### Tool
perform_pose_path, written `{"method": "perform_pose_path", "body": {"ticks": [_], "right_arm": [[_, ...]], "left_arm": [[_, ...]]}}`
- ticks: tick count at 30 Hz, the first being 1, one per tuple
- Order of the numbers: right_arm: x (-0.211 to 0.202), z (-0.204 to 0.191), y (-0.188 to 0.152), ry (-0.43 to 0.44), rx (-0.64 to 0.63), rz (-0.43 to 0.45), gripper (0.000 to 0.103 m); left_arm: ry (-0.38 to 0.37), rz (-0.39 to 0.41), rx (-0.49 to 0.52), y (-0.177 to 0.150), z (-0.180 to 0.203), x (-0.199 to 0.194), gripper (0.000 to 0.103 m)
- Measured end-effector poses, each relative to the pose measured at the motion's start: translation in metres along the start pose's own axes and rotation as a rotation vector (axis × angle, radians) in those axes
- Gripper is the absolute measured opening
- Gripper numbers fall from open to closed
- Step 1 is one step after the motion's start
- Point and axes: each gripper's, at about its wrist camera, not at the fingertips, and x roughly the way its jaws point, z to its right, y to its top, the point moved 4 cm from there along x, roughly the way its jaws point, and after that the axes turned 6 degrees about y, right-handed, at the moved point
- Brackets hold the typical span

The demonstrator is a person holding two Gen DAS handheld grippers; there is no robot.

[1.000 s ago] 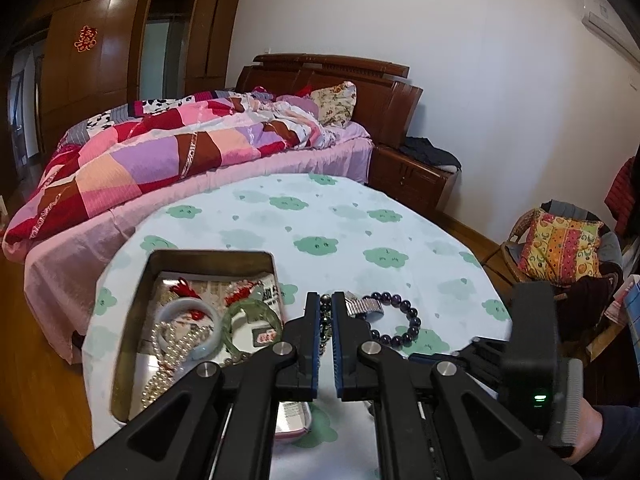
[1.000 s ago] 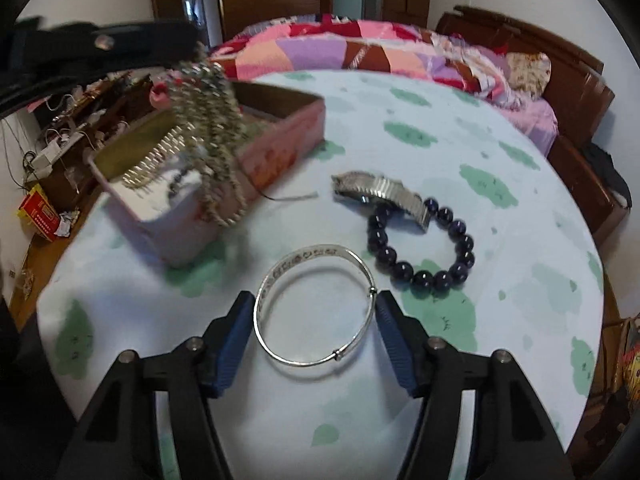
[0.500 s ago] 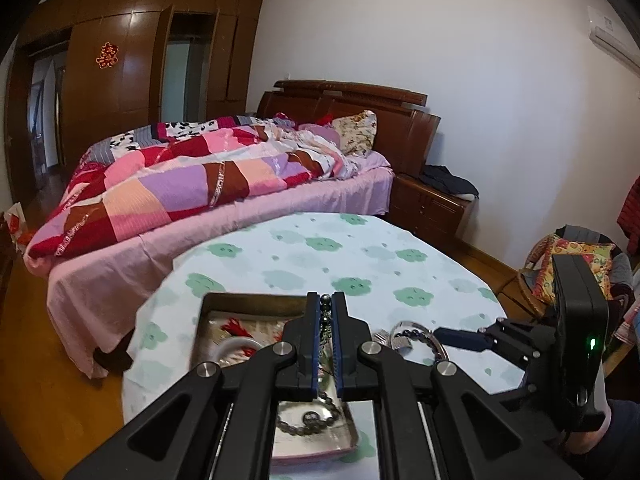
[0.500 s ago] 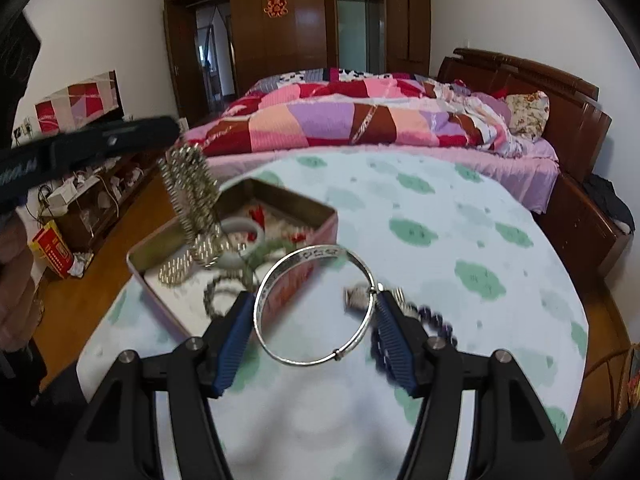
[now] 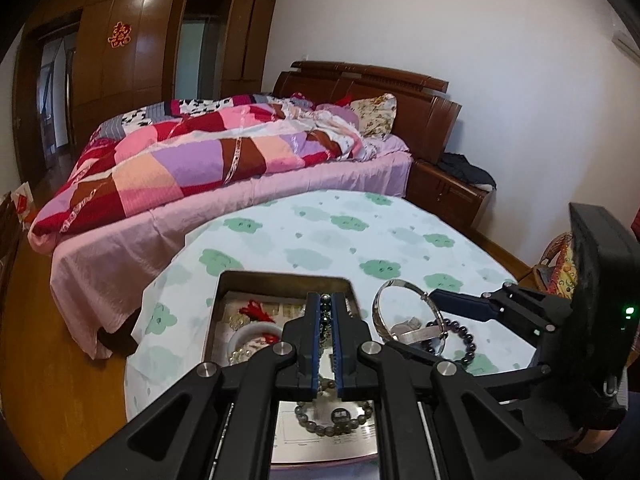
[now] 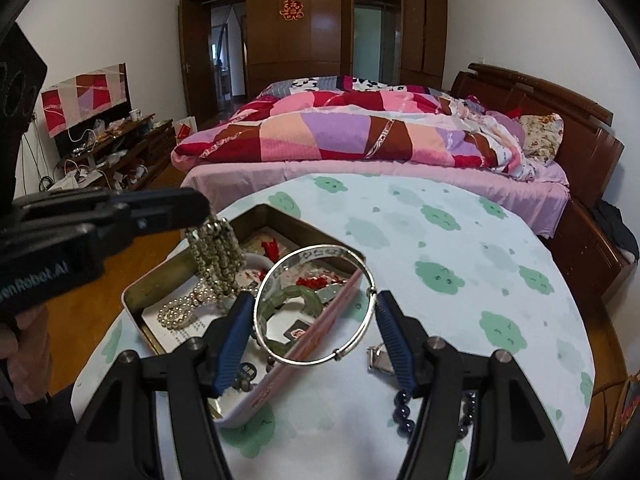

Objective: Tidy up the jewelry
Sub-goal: 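Lower the gold chain into the box with the left tool while the right tool carries the silver bangle over, then open the right tool to drop the silver bangle into the box while the left tool releases the chain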

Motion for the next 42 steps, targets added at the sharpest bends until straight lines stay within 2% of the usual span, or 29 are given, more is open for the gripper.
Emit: {"method": "perform_pose_path", "body": {"ticks": [18,36,37,38,39,41,42], "right_arm": [[0.031,-0.018,-0.012,0.007,-0.055,-0.065,0.064],[0.043,-0.031,-0.022,0.027,-0.088,-0.108,0.065],[0.044,-0.030,-0.022,0.030,-0.086,-0.108,0.065],[0.044,-0.030,-0.022,0.031,-0.083,-0.111,0.069],[0.045,-0.030,-0.023,0.030,-0.081,-0.112,0.075],[0.042,-0.030,-0.023,0.028,-0.078,-0.100,0.079],[0.041,-0.030,-0.024,0.029,-0.076,-0.095,0.079]], "left_arm": [[0.021,-0.117,-0.038,-0.028,-0.016,0.040,0.004],[0.054,-0.158,-0.072,-0.035,-0.027,0.050,0.006],[0.052,-0.159,-0.078,-0.034,-0.028,0.050,0.009],[0.054,-0.160,-0.081,-0.034,-0.028,0.050,0.021],[0.061,-0.159,-0.083,-0.034,-0.029,0.050,0.044],[0.096,-0.126,-0.100,-0.033,-0.033,0.044,0.071],[0.100,-0.110,-0.107,-0.032,-0.034,0.042,0.073]]}}
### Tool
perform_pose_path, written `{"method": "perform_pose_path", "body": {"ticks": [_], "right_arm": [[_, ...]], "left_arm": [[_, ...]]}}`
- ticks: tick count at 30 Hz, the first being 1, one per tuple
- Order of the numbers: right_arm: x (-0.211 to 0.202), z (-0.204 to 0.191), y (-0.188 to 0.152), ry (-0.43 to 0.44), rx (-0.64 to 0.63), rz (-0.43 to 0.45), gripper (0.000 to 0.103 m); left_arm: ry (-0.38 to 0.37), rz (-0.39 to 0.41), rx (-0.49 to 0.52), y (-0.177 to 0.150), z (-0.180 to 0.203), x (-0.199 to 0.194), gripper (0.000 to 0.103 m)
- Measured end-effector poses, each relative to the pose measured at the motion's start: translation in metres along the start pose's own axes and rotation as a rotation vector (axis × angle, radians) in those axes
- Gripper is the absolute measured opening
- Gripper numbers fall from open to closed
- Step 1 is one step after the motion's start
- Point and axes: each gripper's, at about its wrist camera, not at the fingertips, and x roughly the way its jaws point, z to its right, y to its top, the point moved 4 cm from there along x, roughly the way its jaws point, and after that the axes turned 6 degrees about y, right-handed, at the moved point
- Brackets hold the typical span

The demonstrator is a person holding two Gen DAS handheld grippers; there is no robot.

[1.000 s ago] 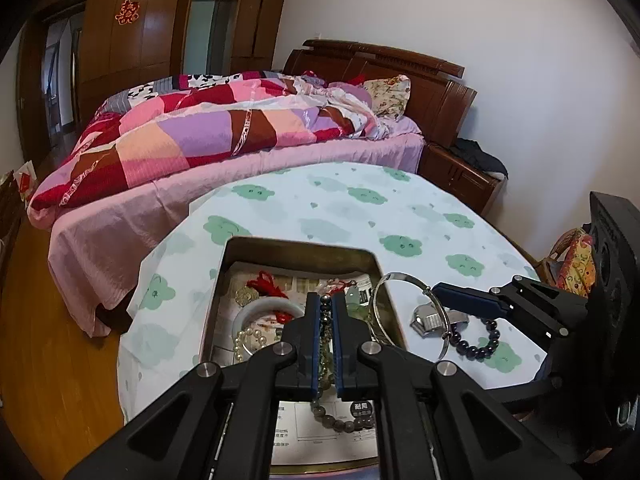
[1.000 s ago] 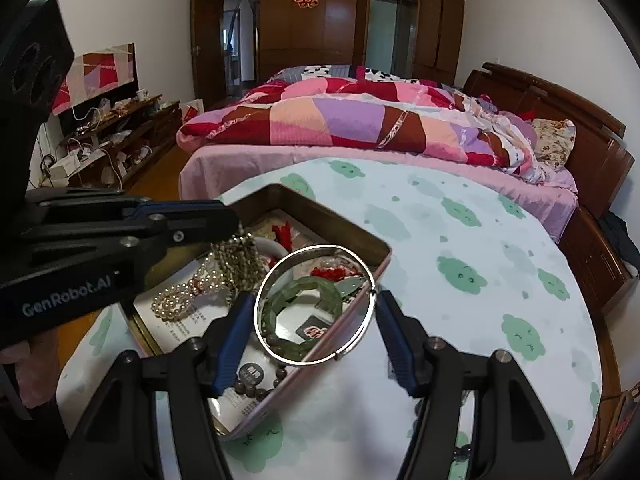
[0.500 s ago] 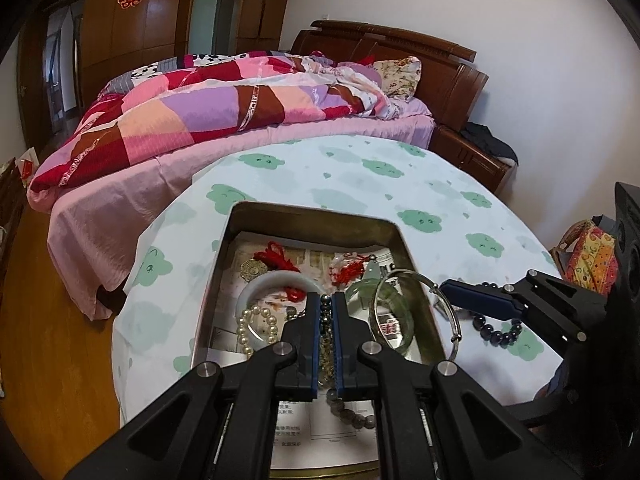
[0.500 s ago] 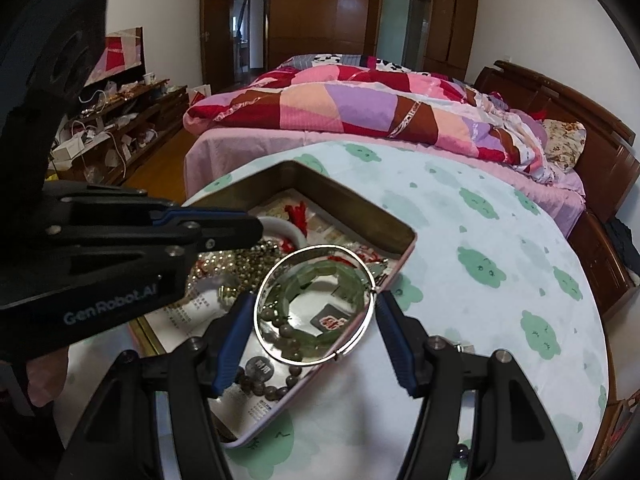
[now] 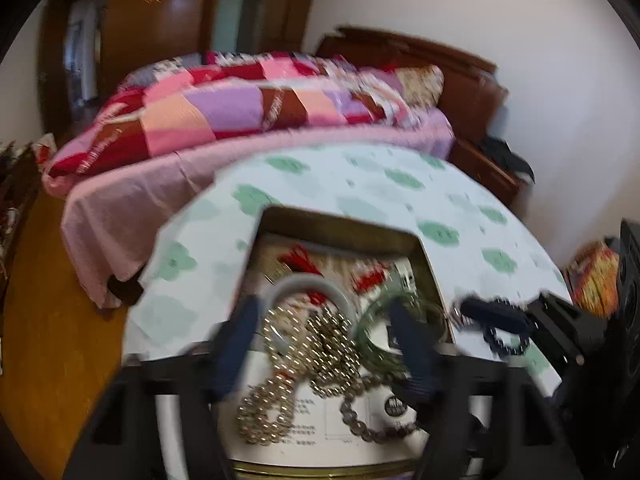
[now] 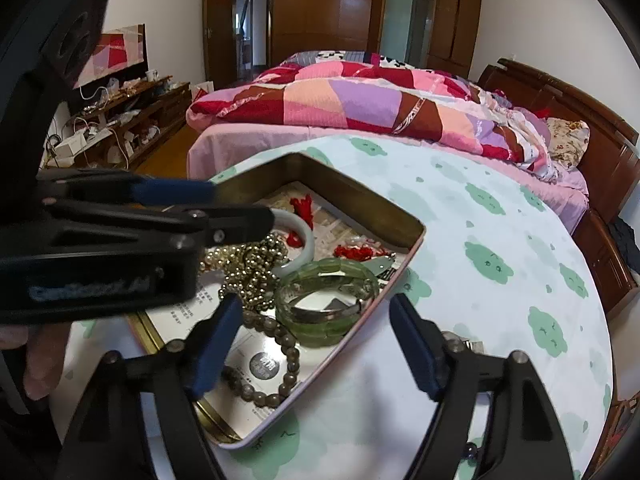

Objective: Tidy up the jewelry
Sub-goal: 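Open the right tool to drop the silver bangle into the box while the left tool releases the chain, then move both tools back to the silver watch and black bead bracelet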

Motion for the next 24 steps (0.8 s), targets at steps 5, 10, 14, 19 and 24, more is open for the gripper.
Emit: {"method": "perform_pose_path", "body": {"ticks": [5,10,14,19,24], "right_arm": [[-0.017,0.006,-0.006,-0.005,0.023,0.029,0.079],[-0.042,0.035,-0.027,-0.066,0.068,0.049,0.083],[-0.055,0.073,-0.054,-0.165,0.148,0.018,0.083],[-0.060,0.116,-0.080,-0.222,0.282,-0.029,0.083],[-0.050,0.122,-0.081,-0.238,0.271,-0.075,0.083]], "left_arm": [[-0.009,0.004,-0.024,0.002,-0.005,-0.004,0.073],[0.006,0.009,0.003,0.000,0.006,-0.004,0.073],[0.003,0.019,0.085,-0.005,0.031,-0.006,0.073],[-0.019,0.015,0.173,-0.010,0.066,-0.004,0.073],[-0.031,0.018,0.264,-0.011,0.099,-0.004,0.073]]}}
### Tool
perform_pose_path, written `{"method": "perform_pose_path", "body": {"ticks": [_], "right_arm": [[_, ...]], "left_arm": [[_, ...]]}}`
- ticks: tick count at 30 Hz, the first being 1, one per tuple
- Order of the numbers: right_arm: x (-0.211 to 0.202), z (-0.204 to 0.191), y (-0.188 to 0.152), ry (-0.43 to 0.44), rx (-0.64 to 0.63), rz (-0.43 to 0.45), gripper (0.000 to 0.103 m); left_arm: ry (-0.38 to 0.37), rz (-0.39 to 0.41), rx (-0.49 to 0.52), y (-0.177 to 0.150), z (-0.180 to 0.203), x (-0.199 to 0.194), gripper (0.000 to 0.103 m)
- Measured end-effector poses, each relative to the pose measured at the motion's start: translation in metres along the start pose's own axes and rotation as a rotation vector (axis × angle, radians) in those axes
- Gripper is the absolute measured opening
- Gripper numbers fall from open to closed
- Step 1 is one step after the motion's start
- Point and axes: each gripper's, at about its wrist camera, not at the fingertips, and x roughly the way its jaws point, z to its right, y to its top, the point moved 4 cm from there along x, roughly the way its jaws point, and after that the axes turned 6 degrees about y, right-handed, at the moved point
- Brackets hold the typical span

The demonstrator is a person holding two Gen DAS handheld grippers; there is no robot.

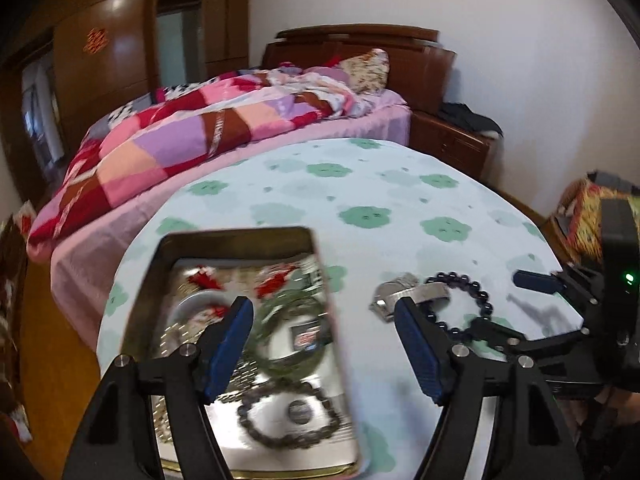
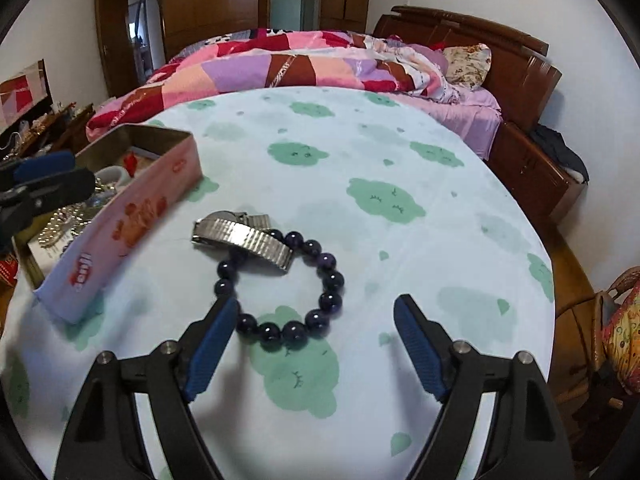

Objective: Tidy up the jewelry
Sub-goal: 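Move both tools back to the silver watch and black bead bracelet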

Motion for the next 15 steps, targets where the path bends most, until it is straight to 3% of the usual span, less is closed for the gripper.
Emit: {"method": "perform_pose_path", "body": {"ticks": [5,8,11,15], "right_arm": [[0.008,0.012,-0.005,-0.029,0.024,-0.018,0.083],[0.008,0.019,-0.007,-0.007,0.055,-0.027,0.083],[0.007,0.023,-0.008,-0.022,0.047,-0.031,0.083],[0.013,0.033,-0.008,-0.026,0.058,-0.055,0.075]], "left_arm": [[-0.022,-0.005,0.128,0.004,0.037,0.006,0.073],[-0.027,-0.041,0.204,0.003,0.056,0.020,0.060],[-0.029,-0.073,0.236,0.002,0.067,0.032,0.059],[-0.015,-0.104,0.259,0.001,0.074,0.046,0.059]]}}
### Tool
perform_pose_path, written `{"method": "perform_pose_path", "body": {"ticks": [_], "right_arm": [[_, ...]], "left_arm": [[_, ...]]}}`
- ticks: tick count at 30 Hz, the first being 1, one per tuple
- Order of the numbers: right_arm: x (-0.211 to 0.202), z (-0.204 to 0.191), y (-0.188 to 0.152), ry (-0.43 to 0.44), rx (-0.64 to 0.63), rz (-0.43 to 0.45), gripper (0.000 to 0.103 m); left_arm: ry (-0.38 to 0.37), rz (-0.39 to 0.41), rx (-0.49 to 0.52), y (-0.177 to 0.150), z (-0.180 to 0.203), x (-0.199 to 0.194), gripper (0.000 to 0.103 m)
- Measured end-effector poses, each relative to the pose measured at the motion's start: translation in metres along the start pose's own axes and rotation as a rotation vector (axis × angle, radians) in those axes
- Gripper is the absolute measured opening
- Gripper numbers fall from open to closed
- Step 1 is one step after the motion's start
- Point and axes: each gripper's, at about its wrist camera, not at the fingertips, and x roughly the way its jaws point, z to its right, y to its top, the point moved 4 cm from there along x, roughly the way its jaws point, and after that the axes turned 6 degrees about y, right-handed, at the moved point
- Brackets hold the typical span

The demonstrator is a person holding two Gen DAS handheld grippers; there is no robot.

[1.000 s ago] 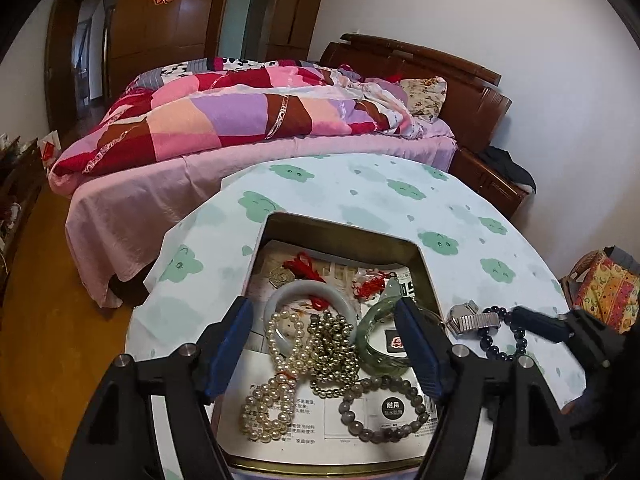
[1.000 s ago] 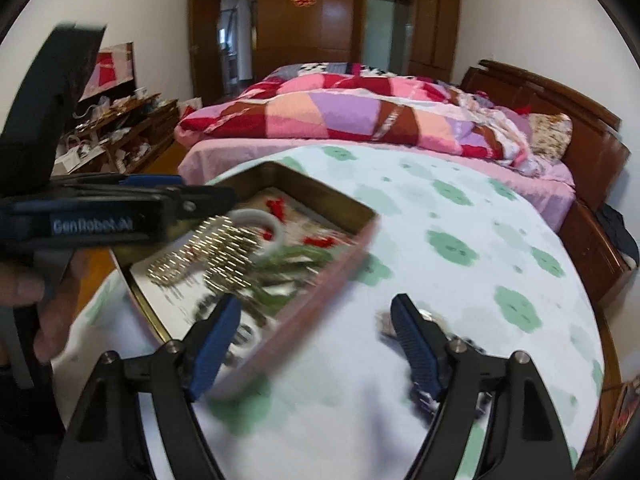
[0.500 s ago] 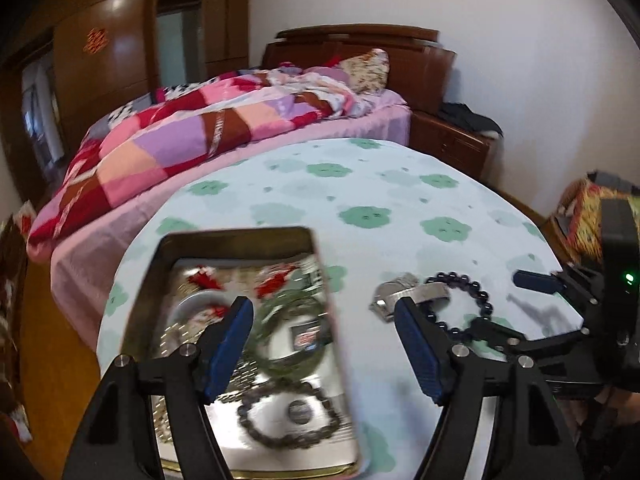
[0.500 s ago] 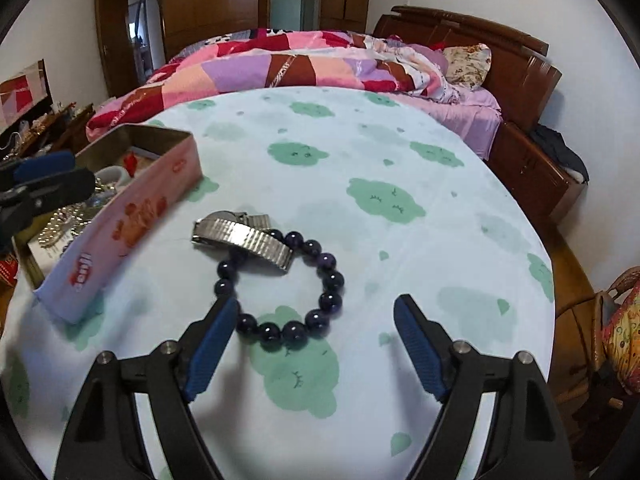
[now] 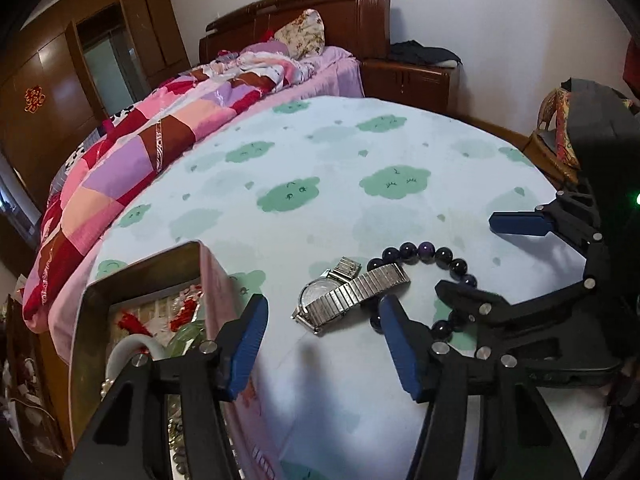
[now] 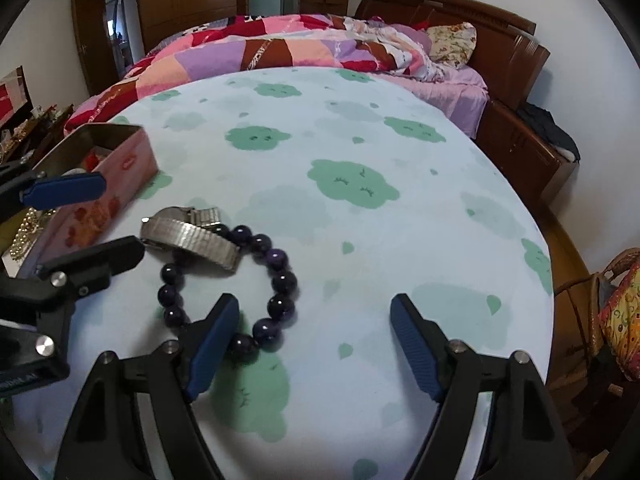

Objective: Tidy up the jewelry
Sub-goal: 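Move both tools back to the silver watch and black bead bracelet, then grasp the silver watch with the left tool while the right tool grasps the black bead bracelet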

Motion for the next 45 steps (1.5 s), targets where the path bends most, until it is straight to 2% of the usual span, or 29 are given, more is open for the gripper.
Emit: {"method": "perform_pose_path", "body": {"ticks": [3,8,19,20,21,22,23,24,26,27,28,31,41,44,45], "right_arm": [[0.001,0.005,0.001,-0.018,0.001,-0.006,0.065],[0.001,0.008,0.001,-0.017,0.011,-0.004,0.065],[-0.002,0.011,0.000,-0.025,0.027,0.005,0.062],[-0.002,0.011,0.000,-0.024,0.026,0.007,0.060],[-0.002,0.011,-0.001,-0.022,0.026,0.008,0.058],[-0.003,0.011,-0.001,-0.021,0.022,0.012,0.056],[-0.003,0.009,-0.001,-0.017,0.016,0.015,0.049],[-0.003,0.008,-0.001,-0.011,0.008,0.019,0.034],[-0.004,0.005,-0.002,-0.004,-0.009,0.025,0.019],[-0.004,0.006,-0.002,-0.005,-0.009,0.027,0.018],[-0.005,0.007,-0.002,0.000,-0.004,0.030,0.018],[-0.008,0.011,-0.001,0.014,0.022,0.050,0.016],[-0.016,0.013,0.000,0.031,0.053,0.099,0.016],[-0.019,0.012,0.000,0.066,0.060,0.112,0.019],[-0.021,0.012,0.000,0.071,0.061,0.124,0.023]], "left_arm": [[-0.015,-0.016,0.003,0.000,0.003,0.004,0.059],[-0.043,-0.057,0.012,-0.003,0.010,0.014,0.059],[0.075,-0.100,0.003,0.000,0.010,0.036,0.058],[0.083,-0.096,0.002,0.000,0.010,0.037,0.053],[0.079,-0.093,-0.004,0.001,0.011,0.038,0.041],[0.058,-0.092,-0.027,0.001,0.011,0.039,0.035],[0.052,-0.089,-0.035,0.001,0.010,0.038,0.034],[0.043,-0.078,-0.045,0.000,0.010,0.037,0.033],[0.017,-0.062,-0.060,-0.001,0.010,0.033,0.033],[0.001,-0.051,-0.072,-0.001,0.010,0.030,0.022],[-0.011,-0.036,-0.087,-0.001,0.008,0.024,0.021],[-0.065,-0.007,-0.136,-0.001,0.004,0.012,0.021],[-0.112,0.087,-0.223,0.005,-0.014,-0.026,0.020],[-0.118,0.105,-0.245,0.005,-0.019,-0.034,0.020],[-0.112,0.111,-0.254,0.004,-0.022,-0.037,0.020]]}}
